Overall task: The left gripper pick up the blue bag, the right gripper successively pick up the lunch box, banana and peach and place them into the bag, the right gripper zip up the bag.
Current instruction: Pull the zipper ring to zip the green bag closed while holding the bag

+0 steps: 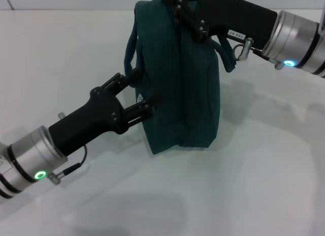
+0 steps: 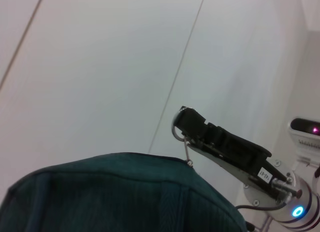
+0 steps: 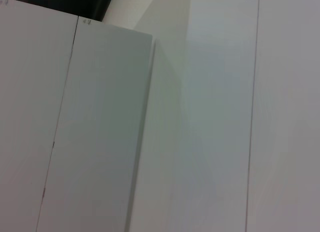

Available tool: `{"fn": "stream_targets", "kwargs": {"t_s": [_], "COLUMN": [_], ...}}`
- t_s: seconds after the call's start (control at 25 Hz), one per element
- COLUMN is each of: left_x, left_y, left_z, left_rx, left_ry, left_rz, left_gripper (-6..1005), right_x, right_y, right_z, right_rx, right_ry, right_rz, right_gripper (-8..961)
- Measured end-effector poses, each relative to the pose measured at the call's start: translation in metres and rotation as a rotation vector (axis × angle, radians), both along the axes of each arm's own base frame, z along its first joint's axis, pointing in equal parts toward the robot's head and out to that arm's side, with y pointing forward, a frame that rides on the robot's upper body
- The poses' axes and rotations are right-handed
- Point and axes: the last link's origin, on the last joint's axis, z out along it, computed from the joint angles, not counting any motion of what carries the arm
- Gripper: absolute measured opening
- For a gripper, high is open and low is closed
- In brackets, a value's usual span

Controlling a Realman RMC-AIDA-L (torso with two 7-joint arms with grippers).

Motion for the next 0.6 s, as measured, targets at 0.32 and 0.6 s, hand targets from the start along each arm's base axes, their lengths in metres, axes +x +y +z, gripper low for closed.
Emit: {"fn": "stream_targets", "kwargs": {"t_s": [0.32, 0.6], "left_x": [0.012, 0.017], "left_y": [0.015, 0.024], "left_z": [-0.007, -0.010], "left_rx": [-0.021, -0.046], "left_ry": [-0.001, -0.004], "left_rz": [0.003, 0.015], "left_gripper": [801, 781], "right_x": [0.003, 0.004], "right_y": [-0.001, -0.002], "right_z": [0.000, 0.001], "right_rx": [0.001, 0.001], "right_ry": [0.001, 0.010], "right_rz": [-0.008, -0.012], "right_gripper": [17, 17]}}
